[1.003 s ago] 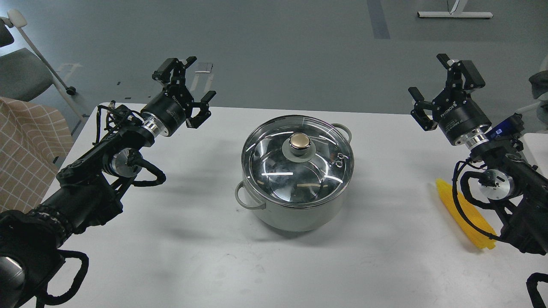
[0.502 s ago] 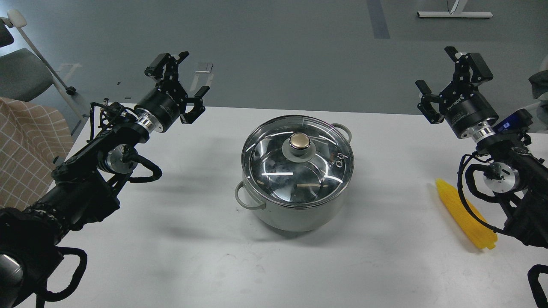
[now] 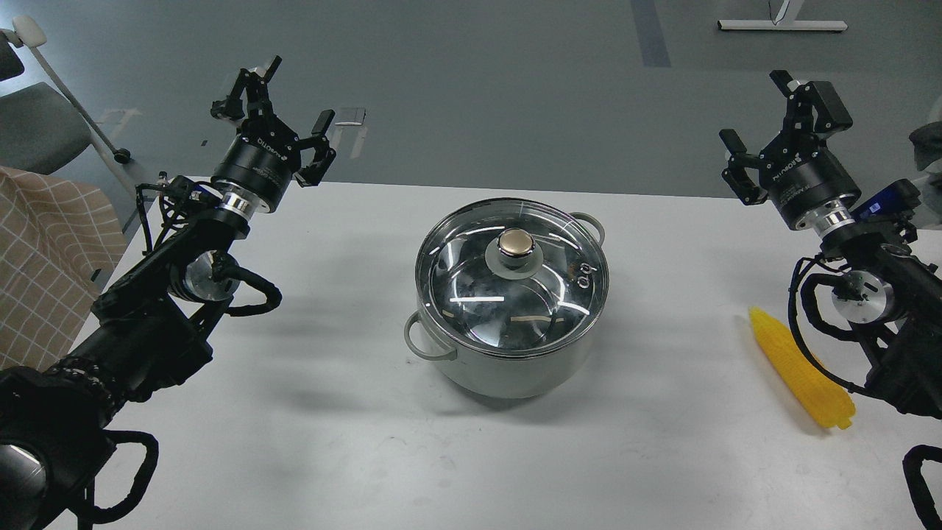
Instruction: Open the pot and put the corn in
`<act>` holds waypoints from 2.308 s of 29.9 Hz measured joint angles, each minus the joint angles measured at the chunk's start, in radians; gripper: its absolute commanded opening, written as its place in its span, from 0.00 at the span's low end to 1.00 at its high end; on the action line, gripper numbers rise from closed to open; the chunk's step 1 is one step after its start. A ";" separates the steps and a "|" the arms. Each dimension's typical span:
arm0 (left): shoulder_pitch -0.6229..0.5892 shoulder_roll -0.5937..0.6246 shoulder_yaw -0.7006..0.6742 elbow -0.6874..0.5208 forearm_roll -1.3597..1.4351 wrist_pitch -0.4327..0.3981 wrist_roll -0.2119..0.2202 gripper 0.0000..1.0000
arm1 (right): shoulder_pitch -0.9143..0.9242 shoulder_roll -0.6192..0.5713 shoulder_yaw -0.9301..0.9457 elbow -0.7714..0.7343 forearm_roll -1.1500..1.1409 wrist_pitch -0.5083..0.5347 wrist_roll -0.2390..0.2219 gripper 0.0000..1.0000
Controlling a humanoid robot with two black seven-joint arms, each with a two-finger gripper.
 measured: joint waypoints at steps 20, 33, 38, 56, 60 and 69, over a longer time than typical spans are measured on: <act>-0.001 -0.003 0.013 0.003 0.016 0.000 -0.001 0.98 | 0.003 0.010 -0.002 -0.024 -0.004 0.000 0.000 1.00; 0.001 0.005 -0.005 0.000 -0.001 0.000 0.072 0.98 | 0.010 0.022 -0.002 -0.024 -0.006 0.000 0.000 1.00; 0.000 0.003 0.003 -0.005 0.008 0.000 0.067 0.98 | 0.011 0.022 -0.002 -0.024 -0.006 0.000 0.000 1.00; -0.099 0.188 -0.003 -0.339 0.406 0.000 0.055 0.97 | -0.003 -0.017 -0.002 -0.014 -0.003 0.000 0.000 1.00; -0.102 0.238 -0.008 -0.521 0.652 0.044 0.055 0.97 | -0.007 -0.032 -0.002 -0.009 -0.003 0.000 0.000 1.00; -0.101 0.238 0.013 -0.732 1.381 0.176 0.007 0.96 | -0.016 -0.056 -0.004 0.019 -0.003 0.000 0.000 1.00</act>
